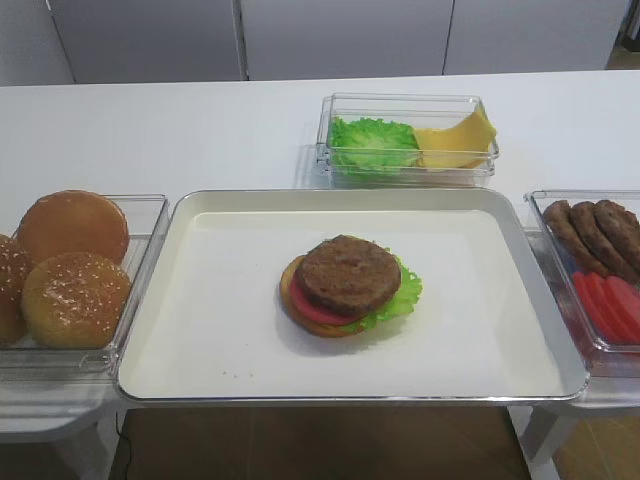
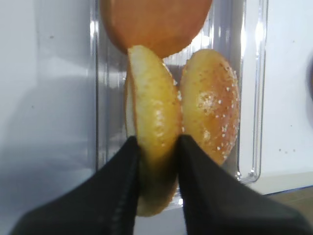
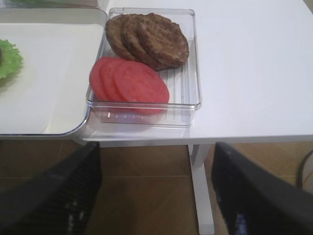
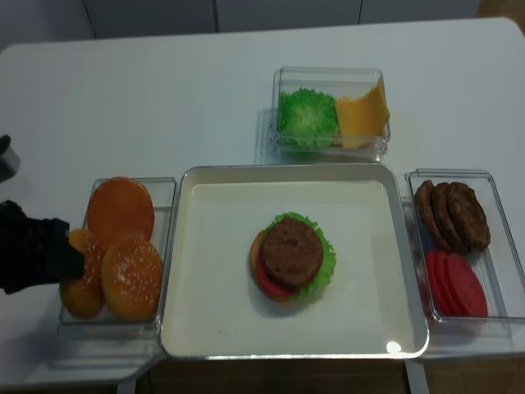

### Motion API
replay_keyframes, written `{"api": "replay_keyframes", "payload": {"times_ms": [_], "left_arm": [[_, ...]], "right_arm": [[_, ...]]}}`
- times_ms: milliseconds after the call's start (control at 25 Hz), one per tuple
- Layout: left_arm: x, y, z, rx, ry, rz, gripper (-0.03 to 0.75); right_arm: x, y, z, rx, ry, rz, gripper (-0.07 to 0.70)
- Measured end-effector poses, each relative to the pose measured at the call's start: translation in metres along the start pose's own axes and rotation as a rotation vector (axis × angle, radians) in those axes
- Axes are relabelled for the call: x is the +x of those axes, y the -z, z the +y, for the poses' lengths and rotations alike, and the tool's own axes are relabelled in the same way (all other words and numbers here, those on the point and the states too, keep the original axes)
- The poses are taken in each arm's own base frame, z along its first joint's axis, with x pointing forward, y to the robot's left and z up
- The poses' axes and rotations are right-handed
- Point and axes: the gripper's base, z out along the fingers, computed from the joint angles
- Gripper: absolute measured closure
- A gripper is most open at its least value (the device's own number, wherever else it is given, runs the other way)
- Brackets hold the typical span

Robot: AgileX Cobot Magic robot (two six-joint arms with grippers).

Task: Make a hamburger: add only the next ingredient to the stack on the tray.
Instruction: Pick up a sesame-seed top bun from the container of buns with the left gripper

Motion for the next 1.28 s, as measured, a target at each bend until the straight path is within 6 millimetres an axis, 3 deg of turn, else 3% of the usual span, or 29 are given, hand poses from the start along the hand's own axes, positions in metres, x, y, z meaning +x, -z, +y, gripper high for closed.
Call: {"api": "replay_keyframes", "payload": {"times_ms": [280,720,960,1280], "left_arm": [[-0.002,0.016,-0.007,-0.010,-0.034,-0.066,0.557],[-0.017,0.063,-0.038,0.080,-0.043,-0.325,0.561],[-0.018,0.066,-0.053,0.221,-0.074,-0.352,0.561],[-0.012,0.058,-0.106,0.450,-0.214,-0.333,0.564]], "right_arm": [[0.000,0.000,0.000,0.000,0.000,0.000,0.101],[0.000,0.000,0.000,0.000,0.000,0.000,0.101],[0.000,0.000,0.000,0.000,0.000,0.000,0.101],[0.000,0.000,0.000,0.000,-0.009,0.000,0.101]]}}
